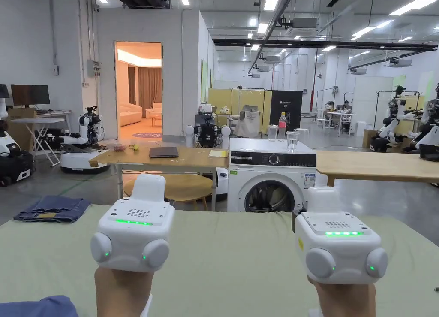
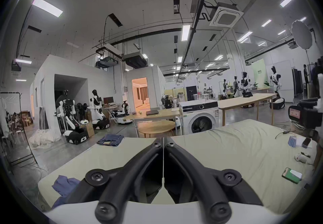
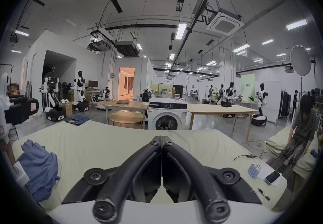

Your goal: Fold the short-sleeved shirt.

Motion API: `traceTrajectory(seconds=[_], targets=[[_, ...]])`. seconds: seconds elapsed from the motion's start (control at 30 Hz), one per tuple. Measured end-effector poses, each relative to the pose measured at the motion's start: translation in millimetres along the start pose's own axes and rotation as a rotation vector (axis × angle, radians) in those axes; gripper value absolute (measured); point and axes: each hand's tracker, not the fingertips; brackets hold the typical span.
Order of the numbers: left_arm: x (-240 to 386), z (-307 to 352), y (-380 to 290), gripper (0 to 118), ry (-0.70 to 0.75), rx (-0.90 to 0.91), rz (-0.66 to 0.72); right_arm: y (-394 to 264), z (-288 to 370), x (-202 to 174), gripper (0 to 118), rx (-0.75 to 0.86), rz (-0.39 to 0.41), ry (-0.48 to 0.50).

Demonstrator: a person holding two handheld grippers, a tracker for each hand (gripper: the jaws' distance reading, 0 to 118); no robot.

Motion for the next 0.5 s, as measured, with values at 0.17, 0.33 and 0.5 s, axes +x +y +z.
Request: traceTrajectory(seconds=[0.17, 0.33, 0.5], targets=[[-43.7, 8.1, -8.2, 0, 0.076, -0.038, 0.011, 3.4, -10.3, -31.3, 0, -0.020, -0.029, 0.058], [-136.7, 38.7, -24.6, 0, 0.273, -0.095, 0.020, -5.3, -13.1, -128.5, 0, -0.014, -0.004, 0.259], [-247.0, 76.2, -54.4, 0, 0.493, -0.255, 0.093, -16.4, 2.6, -234.5, 0, -0.037, -0.019, 0.491]])
